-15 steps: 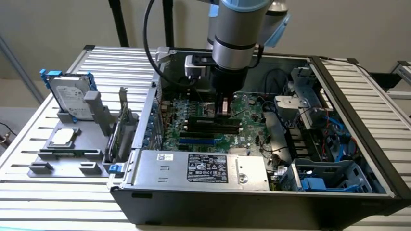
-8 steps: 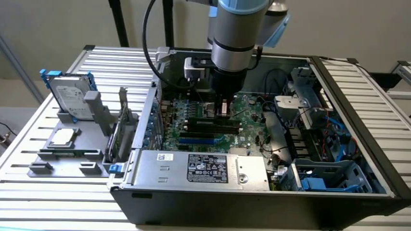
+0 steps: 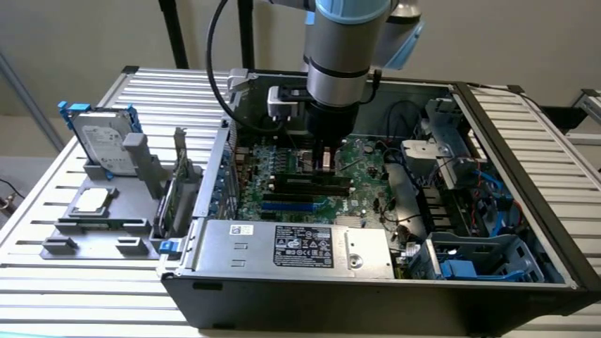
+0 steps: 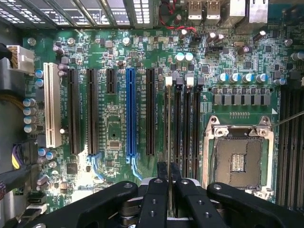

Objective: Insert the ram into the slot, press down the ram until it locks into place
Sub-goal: 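Insert the ram into the slot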

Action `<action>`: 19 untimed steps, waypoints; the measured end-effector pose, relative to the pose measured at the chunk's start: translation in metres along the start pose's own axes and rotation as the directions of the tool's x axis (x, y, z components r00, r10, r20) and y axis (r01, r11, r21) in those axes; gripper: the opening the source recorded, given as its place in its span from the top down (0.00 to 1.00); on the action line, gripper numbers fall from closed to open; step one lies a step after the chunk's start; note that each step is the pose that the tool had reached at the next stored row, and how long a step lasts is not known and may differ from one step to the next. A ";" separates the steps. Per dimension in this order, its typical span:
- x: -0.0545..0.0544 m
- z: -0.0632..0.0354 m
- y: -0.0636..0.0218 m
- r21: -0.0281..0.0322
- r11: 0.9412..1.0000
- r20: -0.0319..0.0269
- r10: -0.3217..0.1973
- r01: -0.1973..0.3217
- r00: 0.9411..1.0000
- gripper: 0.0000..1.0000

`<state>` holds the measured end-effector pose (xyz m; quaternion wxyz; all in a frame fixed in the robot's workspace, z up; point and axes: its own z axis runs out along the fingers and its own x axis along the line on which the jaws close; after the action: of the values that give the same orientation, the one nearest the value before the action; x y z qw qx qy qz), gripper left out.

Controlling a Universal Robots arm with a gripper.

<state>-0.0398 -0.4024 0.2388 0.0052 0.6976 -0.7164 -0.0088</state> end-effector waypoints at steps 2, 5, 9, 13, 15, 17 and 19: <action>0.000 0.0004 0.0002 0.001 1.000 0.000 0.000 0.000 1.000 0.87; 0.000 0.0009 0.0002 0.001 1.000 0.000 0.000 0.000 1.000 0.87; 0.000 0.0017 0.0002 0.001 1.000 0.000 0.000 0.000 1.000 0.87; 0.000 0.0024 0.0002 0.001 1.000 0.000 0.000 0.000 1.000 0.87; -0.001 0.0029 0.0002 0.001 1.000 0.000 0.000 0.000 1.000 0.87; -0.001 0.0033 0.0002 0.001 1.000 0.000 0.000 0.000 1.000 0.87; -0.001 0.0038 0.0002 0.001 1.000 0.000 0.000 0.000 1.000 0.87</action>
<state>-0.0400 -0.4010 0.2350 0.0046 0.6976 -0.7164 -0.0084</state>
